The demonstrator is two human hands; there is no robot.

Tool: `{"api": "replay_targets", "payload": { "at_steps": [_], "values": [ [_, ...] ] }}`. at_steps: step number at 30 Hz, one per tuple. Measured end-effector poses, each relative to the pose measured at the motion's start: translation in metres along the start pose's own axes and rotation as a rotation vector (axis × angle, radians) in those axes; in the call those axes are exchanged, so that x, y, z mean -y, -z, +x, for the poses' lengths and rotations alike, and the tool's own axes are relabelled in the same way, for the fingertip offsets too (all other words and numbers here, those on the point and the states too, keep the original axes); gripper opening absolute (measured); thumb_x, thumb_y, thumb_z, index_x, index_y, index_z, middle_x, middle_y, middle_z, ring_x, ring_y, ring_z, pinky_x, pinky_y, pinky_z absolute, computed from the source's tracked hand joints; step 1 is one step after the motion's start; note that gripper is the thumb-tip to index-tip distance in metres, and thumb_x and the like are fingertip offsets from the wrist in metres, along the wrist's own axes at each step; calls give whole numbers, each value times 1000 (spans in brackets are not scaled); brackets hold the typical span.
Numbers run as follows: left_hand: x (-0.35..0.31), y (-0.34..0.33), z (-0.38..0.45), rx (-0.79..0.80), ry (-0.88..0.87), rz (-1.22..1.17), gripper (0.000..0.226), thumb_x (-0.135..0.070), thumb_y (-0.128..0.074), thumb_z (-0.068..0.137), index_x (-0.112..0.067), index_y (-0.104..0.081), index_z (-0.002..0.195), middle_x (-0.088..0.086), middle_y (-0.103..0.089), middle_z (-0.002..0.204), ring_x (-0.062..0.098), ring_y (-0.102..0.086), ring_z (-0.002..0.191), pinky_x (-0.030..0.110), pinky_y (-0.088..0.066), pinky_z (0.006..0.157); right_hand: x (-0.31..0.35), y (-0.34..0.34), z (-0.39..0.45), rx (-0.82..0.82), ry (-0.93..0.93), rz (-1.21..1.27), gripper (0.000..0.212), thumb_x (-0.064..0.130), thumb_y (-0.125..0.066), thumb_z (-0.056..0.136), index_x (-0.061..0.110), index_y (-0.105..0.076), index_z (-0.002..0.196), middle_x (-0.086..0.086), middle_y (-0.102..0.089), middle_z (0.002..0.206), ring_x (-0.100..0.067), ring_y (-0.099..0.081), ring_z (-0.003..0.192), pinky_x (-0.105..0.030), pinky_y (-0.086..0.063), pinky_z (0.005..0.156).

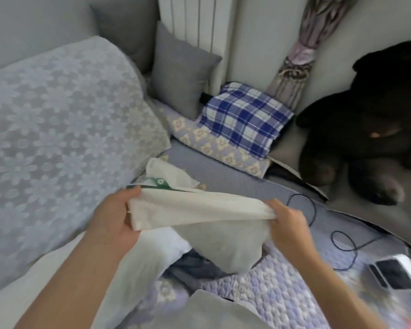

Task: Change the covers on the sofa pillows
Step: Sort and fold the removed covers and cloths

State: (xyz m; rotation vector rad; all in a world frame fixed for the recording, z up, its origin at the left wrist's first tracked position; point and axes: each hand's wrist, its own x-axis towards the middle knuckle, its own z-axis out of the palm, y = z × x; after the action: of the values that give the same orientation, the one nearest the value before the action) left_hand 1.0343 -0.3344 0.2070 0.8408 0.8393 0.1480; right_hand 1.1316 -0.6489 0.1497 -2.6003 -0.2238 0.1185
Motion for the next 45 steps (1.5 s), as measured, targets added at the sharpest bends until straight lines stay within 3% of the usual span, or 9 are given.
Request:
{"api": "replay_targets", "payload": {
  "at_steps": [6,13,16,20,23,25,29,37,45],
  "values": [
    [71,-140,71,100,141,379,13,-10,-55,100,-13,-64,108,9,-68,88,22,-66,73,30,-57,57,-92,83,94,-66,-247,93,34,2,-49,89,21,-64,113,-7,-63,97,-28,-57,83,-36,-48,70],
    [158,-224,111,93,121,591,19,-23,-59,95,-20,-65,113,10,-68,107,31,-68,98,55,-58,87,-181,107,105,-171,-431,236,40,-8,-44,86,23,-61,107,-5,-61,97,-24,-56,83,-31,-42,64],
    [227,-205,127,142,180,842,37,-26,-60,74,-18,-70,109,9,-73,104,29,-72,93,54,-60,84,-235,81,82,-173,-493,116,36,-7,-46,87,18,-66,105,-3,-59,99,-24,-51,90,-32,-38,76],
    [282,-188,82,247,472,1073,25,3,-49,92,-9,-64,109,15,-68,86,21,-63,57,28,-51,51,-310,37,42,-129,-635,-42,51,-11,-45,79,16,-76,109,-14,-65,111,-37,-54,101,-40,-46,83],
    [292,-171,72,319,675,1121,34,-8,-46,99,-25,-41,128,12,-66,93,19,-60,59,26,-46,53,-360,5,11,105,-756,-258,52,2,-49,82,26,-70,123,-15,-60,126,-38,-49,115,-40,-40,95],
    [288,-161,87,283,634,1113,29,-9,-48,101,-19,-47,128,12,-65,89,20,-59,60,26,-44,54,-371,-15,4,279,-836,-303,52,11,-48,87,27,-60,135,-15,-55,133,-36,-46,124,-38,-37,101],
    [267,-128,119,56,456,1117,26,-6,-47,98,-12,-58,121,13,-70,86,20,-62,59,25,-43,52,-325,-58,31,514,-554,-341,45,13,-47,91,21,-57,134,-13,-57,134,-31,-52,124,-32,-40,104],
    [227,-43,114,-259,481,965,21,-10,-46,99,-15,-62,112,13,-71,93,23,-66,69,30,-50,66,-217,-159,127,858,18,-293,38,7,-42,97,10,-57,132,-10,-55,138,-32,-57,123,-35,-48,99],
    [241,20,96,-373,522,1015,20,0,-48,99,-10,-64,97,16,-65,80,25,-55,57,22,-40,47,-224,-268,136,1242,298,-791,51,24,-38,91,27,-52,139,-10,-16,162,-43,-12,145,-53,-29,112]
  ]
}}
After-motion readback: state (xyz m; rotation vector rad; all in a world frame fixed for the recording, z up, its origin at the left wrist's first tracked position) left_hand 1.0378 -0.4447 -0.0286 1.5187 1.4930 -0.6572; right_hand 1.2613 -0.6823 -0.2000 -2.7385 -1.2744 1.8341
